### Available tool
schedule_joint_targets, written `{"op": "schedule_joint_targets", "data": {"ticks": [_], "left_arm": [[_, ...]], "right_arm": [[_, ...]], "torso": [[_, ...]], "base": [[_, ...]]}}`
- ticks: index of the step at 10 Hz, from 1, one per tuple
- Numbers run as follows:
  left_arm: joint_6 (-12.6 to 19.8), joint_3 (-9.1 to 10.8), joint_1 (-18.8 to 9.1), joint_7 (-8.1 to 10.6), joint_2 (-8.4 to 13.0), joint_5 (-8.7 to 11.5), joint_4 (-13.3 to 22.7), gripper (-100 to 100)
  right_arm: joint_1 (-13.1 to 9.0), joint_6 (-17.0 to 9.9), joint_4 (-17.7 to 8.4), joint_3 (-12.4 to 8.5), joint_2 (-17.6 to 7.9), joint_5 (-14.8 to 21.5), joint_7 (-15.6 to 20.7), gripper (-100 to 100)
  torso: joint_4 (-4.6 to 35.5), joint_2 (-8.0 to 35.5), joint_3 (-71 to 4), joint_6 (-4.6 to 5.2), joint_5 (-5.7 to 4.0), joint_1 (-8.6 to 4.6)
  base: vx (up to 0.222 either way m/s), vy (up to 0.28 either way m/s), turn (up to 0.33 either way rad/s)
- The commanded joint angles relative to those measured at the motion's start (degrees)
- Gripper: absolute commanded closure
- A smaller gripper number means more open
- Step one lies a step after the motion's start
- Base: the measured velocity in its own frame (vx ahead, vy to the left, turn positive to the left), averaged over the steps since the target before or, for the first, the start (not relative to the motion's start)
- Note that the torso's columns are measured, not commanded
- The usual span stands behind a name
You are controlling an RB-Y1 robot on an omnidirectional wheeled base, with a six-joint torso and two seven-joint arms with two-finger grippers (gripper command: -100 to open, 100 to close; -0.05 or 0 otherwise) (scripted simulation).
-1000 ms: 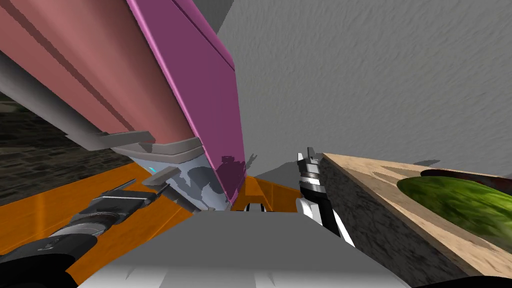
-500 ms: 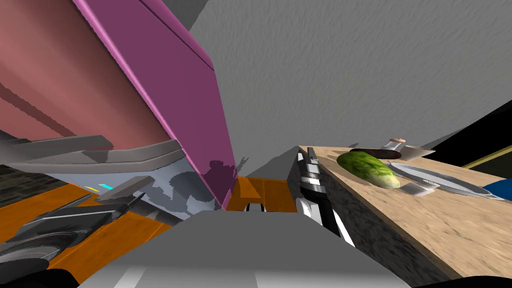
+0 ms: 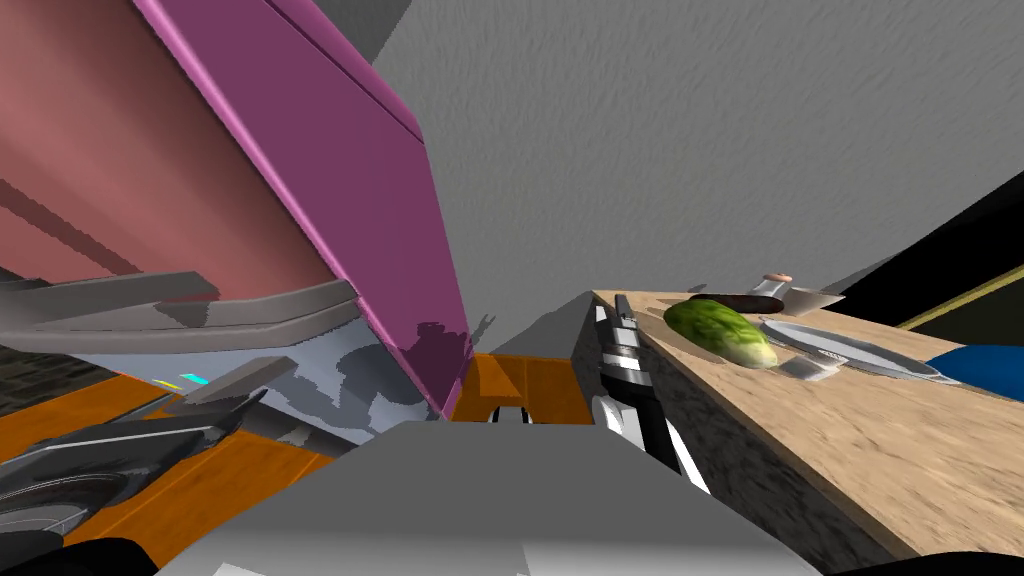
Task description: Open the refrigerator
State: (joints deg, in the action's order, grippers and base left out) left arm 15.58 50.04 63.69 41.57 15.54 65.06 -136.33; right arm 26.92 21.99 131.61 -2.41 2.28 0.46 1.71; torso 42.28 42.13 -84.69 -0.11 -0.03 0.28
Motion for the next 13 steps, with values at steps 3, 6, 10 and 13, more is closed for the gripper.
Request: {"op": "schedule_joint_targets", "data": {"ticks": [3, 6, 10, 13], "left_arm": [[-1.6, -5.61, 1.0, -2.71, 2.5, 0.3, -4.8, 100], [-2.9, -10.33, 2.0, -4.95, 5.1, 1.0, -8.6, 100], [-3.8, -13.69, 2.6, -6.44, 6.9, 1.5, -11.2, 100], [-2.6, -13.44, 0.8, -5.91, 7.4, 0.8, -11.5, 100]], "right_arm": [[0.0, 0.0, 0.0, 0.0, 0.0, 0.0, 0.0, 0], [0.0, 0.0, 0.0, 0.0, 0.0, 0.0, 0.0, 0], [0.0, 0.0, 0.0, 0.0, 0.0, 0.0, 0.0, 0], [-0.1, 0.0, 0.0, 0.0, 0.0, 0.0, 0.0, 0]], "torso": [[0.0, 0.0, 0.1, 0.15, 0.08, -0.15], [0.0, 0.2, 0.2, -0.01, 0.14, -0.10], [0.0, 0.3, 0.3, -0.06, 0.17, -0.41], [0.2, 0.7, 0.4, 0.12, 0.09, 0.18]], "base": [[0.091, 0.057, 0.344], [0.063, 0.046, 0.412], [0.072, 0.035, 0.228], [-0.091, 0.100, -0.052]]}}
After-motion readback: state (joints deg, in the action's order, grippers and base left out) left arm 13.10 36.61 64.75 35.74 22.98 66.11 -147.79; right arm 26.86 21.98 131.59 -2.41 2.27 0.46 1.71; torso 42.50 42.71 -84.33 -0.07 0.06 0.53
